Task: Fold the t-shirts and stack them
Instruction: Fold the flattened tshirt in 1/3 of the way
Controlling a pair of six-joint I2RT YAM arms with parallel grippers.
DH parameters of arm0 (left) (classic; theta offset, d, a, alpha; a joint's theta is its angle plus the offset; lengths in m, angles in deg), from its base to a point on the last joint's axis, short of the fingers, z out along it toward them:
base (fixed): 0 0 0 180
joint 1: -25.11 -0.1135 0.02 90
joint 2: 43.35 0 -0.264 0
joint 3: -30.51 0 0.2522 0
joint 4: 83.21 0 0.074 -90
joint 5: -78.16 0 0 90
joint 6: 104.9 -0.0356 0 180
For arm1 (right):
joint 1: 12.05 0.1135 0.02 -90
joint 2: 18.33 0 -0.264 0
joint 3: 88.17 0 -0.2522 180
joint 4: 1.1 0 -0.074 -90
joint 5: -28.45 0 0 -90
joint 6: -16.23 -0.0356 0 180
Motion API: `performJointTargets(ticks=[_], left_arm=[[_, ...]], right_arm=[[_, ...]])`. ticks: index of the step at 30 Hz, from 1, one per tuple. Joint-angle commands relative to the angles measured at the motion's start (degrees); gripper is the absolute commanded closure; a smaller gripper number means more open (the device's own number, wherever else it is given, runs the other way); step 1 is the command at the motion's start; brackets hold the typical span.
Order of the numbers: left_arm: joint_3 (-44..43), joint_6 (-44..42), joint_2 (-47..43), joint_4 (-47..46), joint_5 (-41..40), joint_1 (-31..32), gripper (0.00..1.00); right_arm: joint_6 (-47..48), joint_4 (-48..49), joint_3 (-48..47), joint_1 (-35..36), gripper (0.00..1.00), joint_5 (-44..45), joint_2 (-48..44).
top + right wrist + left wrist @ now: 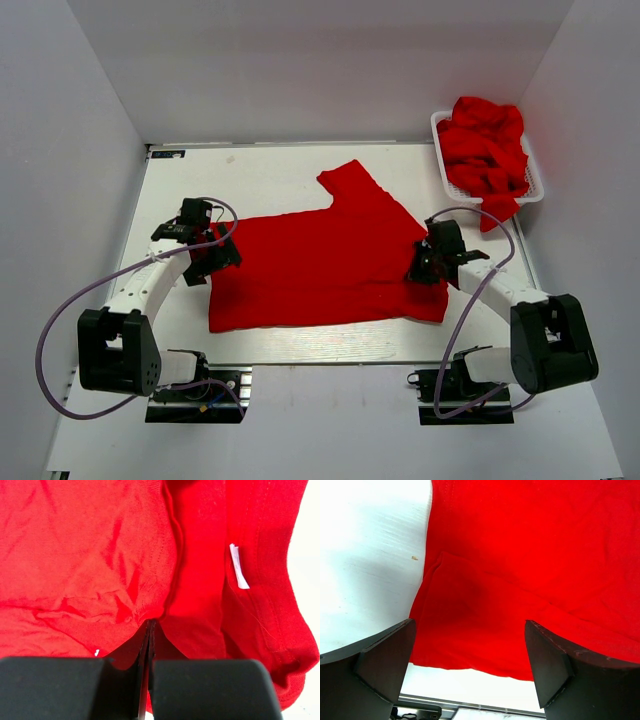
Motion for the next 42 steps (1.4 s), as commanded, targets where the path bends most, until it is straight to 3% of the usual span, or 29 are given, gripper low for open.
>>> performJointTargets(ticks=[1,14,33,34,37,38,42], left_arm=[[-1.9,-0.4,-2.1,0.1,-1.3,0.2,0.0],[-3.5,-2.0,0.1,-1.6,-0.7,0.2,0.0],[-5.6,-2.5,2.3,-2.2,-1.8,-0.3,0.0],[-6.1,-2.5,3.0,-1.7,-1.8,-0.3,0.0],[-7.3,-2.5,3.7,-1.6,-2.3,-0.3,0.0],[-7.3,-2.5,4.4,-1.6,-2.3,-0.3,0.0],[-10.3,-2.5,6.6,-1.6,-2.3,-0.9,0.0]], right_arm=[[1.9,0.6,-2.4,0.2,1.0,-0.6,-2.5],[3.8,4.5,-11.3,0.1,1.0,-5.1,1.8],[7.7,9.2,-32.1,1.4,1.0,-12.4,24.2],[7.7,8.0,-32.8,1.3,0.73,-13.1,24.6],[8.7,6.4,-35.7,1.6,0.24,-14.0,26.2],[8.9,6.2,-36.4,1.9,0.13,-13.7,26.5],[10.6,5.0,-40.5,2.2,0.1,-12.8,27.1]])
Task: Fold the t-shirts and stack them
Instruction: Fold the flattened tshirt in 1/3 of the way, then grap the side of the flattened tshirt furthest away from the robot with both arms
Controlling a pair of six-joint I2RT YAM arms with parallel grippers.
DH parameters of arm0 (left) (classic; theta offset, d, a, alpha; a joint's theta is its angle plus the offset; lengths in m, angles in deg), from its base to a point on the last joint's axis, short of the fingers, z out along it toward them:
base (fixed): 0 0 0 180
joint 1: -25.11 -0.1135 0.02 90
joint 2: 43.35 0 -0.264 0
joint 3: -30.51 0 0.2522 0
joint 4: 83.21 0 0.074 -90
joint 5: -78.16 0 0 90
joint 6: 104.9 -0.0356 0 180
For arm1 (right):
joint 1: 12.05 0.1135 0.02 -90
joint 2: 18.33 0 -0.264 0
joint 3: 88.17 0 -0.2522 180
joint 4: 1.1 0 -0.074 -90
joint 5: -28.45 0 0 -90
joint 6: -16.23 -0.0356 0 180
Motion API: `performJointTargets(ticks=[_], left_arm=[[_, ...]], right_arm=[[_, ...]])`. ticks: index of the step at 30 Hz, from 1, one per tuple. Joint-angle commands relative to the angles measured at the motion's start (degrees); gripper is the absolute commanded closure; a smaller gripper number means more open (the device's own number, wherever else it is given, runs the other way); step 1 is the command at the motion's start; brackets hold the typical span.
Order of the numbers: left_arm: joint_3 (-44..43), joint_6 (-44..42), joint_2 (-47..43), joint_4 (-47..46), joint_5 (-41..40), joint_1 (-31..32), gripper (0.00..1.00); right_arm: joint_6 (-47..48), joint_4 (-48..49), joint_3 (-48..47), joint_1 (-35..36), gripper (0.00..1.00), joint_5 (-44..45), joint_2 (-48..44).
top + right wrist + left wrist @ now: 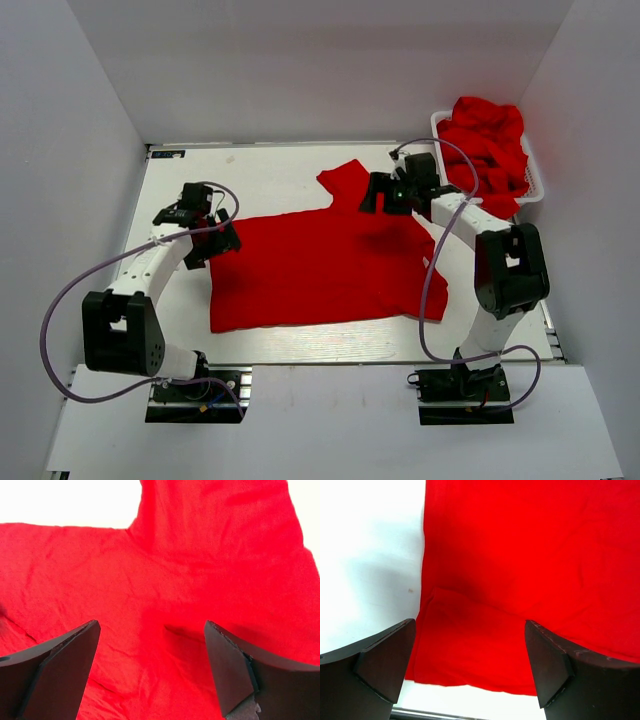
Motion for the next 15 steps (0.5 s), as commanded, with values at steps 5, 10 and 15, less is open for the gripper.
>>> performJointTargets(ticks=[5,10,15], left_arm=[[-9.6,-0.9,6.4,-0.2,-2.9,-0.4,0.0],[-18.2,-1.7,13.5,1.9,-6.8,-0.9,0.0],[-23.7,-1.7,19.2,2.2,-9.9,-1.6,0.0]], right_arm=[[4.8,-6.0,-12.7,1.0,0.1,5.6,4.3],[6.5,-10.6,-28.9,1.2,0.1,9.7,13.1],[5.8,-11.1,-40.9,1.1,0.1,13.0,23.4]])
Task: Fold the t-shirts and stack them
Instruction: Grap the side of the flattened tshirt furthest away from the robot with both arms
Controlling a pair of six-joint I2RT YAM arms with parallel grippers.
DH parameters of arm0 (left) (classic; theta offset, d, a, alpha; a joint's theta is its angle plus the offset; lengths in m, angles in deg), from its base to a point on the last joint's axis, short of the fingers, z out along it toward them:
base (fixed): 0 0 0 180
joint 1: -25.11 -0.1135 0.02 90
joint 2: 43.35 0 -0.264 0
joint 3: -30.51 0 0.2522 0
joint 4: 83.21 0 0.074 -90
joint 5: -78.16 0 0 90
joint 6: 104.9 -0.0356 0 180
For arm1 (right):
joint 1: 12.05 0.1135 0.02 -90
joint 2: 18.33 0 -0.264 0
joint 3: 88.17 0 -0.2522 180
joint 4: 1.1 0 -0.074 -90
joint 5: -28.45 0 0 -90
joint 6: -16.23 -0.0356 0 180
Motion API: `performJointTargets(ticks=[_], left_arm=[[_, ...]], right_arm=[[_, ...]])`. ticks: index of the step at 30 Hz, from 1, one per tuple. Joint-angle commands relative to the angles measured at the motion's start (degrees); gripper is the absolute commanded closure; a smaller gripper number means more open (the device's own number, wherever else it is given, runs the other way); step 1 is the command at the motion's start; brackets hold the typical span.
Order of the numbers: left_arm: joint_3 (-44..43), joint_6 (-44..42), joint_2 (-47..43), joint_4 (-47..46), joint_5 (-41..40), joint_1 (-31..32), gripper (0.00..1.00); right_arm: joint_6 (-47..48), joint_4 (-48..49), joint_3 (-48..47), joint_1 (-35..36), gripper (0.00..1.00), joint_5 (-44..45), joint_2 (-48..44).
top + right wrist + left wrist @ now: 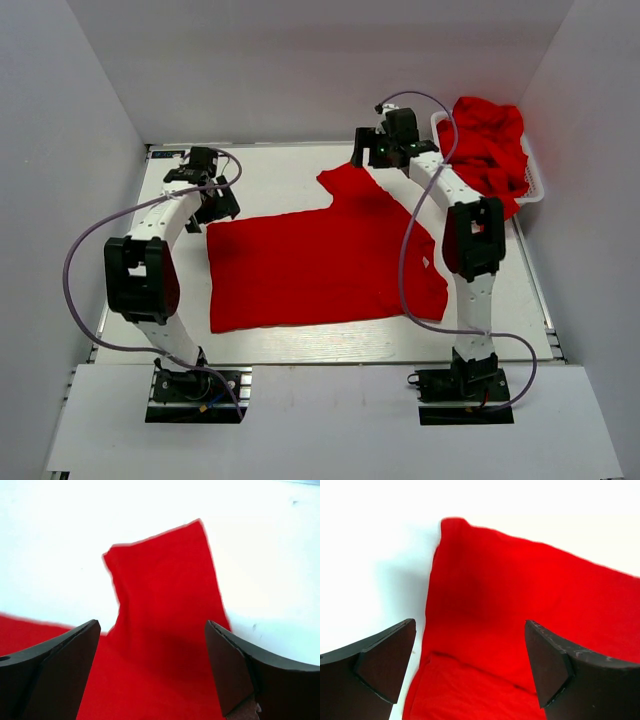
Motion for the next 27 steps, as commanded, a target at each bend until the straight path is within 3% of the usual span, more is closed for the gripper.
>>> performJointTargets(ticks=[1,3,15,27], left_arm=[[-3.3,-0.6,2.1,-0.1,-2.0,-1.3,0.0],[-4.1,-0.6,3.9,-1.4,0.2,-1.8,0.0],[-5.9,-0.1,12.9,-4.7,2.1,-5.4,0.0],[-7.5,-0.6,17.7,-5.8,3.7,-5.9,0.0]], right_arm=[[0.5,-0.5,-10.2,-0.1,0.1,3.8,7.5],[-0.4,1.0,-15.8,0.0,0.1,4.2,11.9],[-1.9,18.2,-23.7,0.8,0.1,7.3,24.3],[-6.9,21.0,-27.2,0.8,0.1,3.8,31.9]])
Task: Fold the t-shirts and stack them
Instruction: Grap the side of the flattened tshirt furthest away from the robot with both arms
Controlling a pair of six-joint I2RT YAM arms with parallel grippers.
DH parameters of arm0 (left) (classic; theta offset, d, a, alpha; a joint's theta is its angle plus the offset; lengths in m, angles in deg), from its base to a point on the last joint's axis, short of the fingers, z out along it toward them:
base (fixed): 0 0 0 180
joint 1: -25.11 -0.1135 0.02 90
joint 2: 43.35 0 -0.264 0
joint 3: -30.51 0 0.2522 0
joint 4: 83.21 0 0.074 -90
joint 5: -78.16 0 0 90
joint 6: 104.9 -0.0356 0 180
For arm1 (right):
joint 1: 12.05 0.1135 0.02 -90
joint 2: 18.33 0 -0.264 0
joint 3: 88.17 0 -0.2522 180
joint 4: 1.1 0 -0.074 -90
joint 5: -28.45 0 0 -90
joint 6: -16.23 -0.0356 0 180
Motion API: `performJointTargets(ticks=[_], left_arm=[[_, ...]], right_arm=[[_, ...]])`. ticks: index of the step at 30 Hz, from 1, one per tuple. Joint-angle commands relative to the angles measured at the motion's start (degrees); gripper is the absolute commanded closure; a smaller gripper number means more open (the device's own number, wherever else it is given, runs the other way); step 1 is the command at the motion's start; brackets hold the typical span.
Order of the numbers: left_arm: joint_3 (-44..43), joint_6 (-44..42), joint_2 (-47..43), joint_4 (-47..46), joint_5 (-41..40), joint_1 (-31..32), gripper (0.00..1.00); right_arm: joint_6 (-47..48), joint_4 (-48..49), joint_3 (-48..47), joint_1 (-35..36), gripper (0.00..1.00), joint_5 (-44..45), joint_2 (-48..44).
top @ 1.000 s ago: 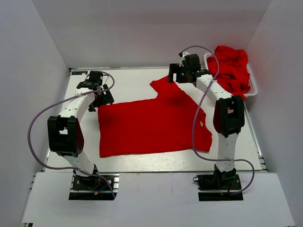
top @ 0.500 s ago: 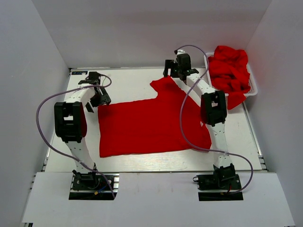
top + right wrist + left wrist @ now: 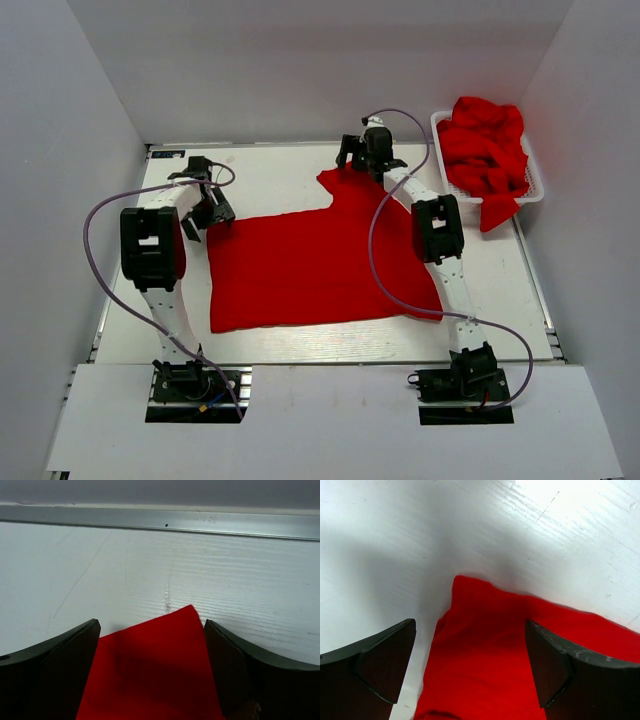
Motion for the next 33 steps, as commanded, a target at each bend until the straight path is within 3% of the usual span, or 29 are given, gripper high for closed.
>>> performJointTargets(ticks=[1,6,9,10,12,18,22,28,33], left_arm=[[-2.3,-0.4,0.5,-1.7,1.3,-0.4,0.0],[-2.9,-0.4,2.5,-2.8,2.4,-0.4,0.0],[-2.9,-0.4,3.7,-3.4,3.6,-0.4,0.0],[-2.9,-0.4,4.5,-3.4,3.6,-0.4,0.0],[-3.4,-0.4,5.1,-4.1,4.1,-0.4,0.0],[-2.3,-0.9,5.2,-5.1,5.2,-0.4,0.15],[-0.8,-1.4,5.2,-5.7,5.2,-0.4,0.27],[-0.8,-1.4,5.2,-5.7,5.2,-0.4,0.34],[-0.8,-1.4,5.2,-5.7,5.8,-0.4,0.34]], right_arm=[[-2.3,4.0,-2.7,-0.1,0.1,-1.1,0.4],[-2.3,3.9,-2.3,0.2,0.1,-1.7,1.0],[-2.1,4.0,-1.6,0.0,0.15,-1.9,0.5],[-2.1,4.0,-1.4,0.0,0.23,-1.9,0.5],[-2.1,4.0,-1.3,0.1,0.29,-2.0,0.4],[-2.6,4.0,-1.4,-0.2,0.34,-1.5,0.5],[-2.6,3.7,-1.8,0.0,0.46,-1.3,0.8],[-1.9,0.1,-4.0,0.2,0.58,-0.1,1.3],[-1.2,-3.0,-5.5,0.1,0.68,0.5,1.9]])
